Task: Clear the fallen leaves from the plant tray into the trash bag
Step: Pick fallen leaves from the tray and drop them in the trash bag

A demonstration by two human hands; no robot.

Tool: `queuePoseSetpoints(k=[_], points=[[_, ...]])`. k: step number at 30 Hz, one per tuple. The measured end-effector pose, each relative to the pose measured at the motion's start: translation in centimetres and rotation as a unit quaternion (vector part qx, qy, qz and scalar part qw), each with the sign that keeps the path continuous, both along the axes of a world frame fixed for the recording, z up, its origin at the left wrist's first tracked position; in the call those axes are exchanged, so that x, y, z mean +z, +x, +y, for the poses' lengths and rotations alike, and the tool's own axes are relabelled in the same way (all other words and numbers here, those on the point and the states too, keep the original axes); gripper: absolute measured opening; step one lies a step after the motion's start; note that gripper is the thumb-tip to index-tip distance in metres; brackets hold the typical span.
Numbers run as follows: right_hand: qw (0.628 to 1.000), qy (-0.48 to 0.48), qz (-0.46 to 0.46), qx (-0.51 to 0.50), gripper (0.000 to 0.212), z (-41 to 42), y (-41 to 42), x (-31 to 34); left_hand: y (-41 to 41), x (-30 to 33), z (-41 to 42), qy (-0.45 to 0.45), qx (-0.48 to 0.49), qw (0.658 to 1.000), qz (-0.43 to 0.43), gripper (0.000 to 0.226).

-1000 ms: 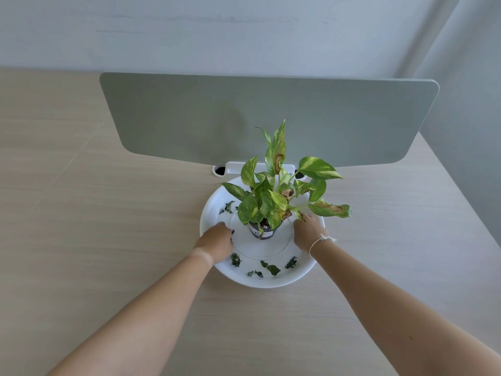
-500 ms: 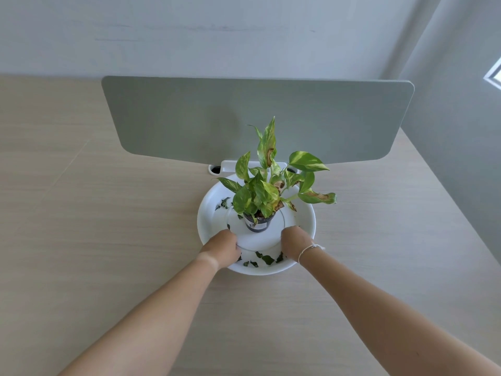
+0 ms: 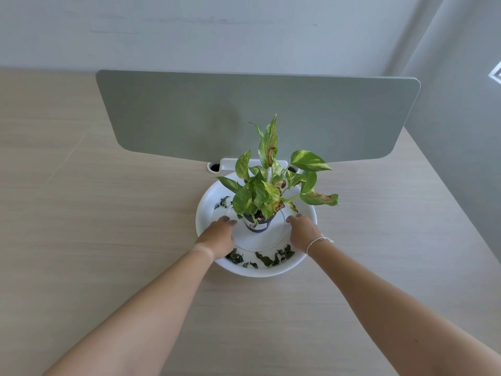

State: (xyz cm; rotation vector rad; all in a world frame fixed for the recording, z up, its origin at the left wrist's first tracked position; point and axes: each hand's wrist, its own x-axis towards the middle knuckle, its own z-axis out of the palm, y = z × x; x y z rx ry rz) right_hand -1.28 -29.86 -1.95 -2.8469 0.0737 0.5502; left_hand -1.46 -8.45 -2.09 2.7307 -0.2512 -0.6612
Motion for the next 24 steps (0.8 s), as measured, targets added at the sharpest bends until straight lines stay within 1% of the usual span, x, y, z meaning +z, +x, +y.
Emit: queuePoseSetpoints(k=[4, 9, 12, 14, 16, 19, 22, 24], points=[[1.000, 0.005, 0.015, 0.002, 0.049, 0.2, 0.7, -0.4, 0.6, -0.4, 0.4, 0.043, -0.031, 0.998, 0.026, 0.055], [1.000, -0.017, 0.016, 0.000, 0.046, 0.6, 1.1, -0.6, 0.7, -0.4, 0.3, 0.052, -0.031, 0.998, 0.009, 0.045], [1.000, -0.020, 0.018, -0.007, 0.041, 0.9, 0.7, -0.6, 0.4, -0.5, 0.3, 0.046, -0.005, 0.999, 0.006, 0.042], [1.000, -0.022, 0.019, -0.010, 0.037, 1.1, 0.1, -0.6, 0.0, -0.6, 0.2, 0.029, 0.030, 0.999, 0.001, 0.039], [1.000, -0.020, 0.018, -0.012, 0.035, 1.3, -0.5, -0.5, -0.4, -0.5, 0.1, 0.009, 0.062, 0.998, -0.003, 0.031], [1.000, -0.007, 0.027, -0.005, 0.035, 1.7, -1.2, -0.4, -1.2, -0.2, -0.1, 0.007, 0.079, 0.997, -0.008, 0.015], [0.999, 0.004, 0.033, 0.002, 0.034, 2.0, -1.8, -0.2, -2.2, 0.0, -0.4, 0.004, 0.090, 0.996, -0.002, 0.033], [0.999, 0.006, 0.033, 0.009, 0.035, 2.2, -2.3, -0.2, -2.7, 0.2, -0.5, -0.016, 0.093, 0.996, 0.001, 0.038]])
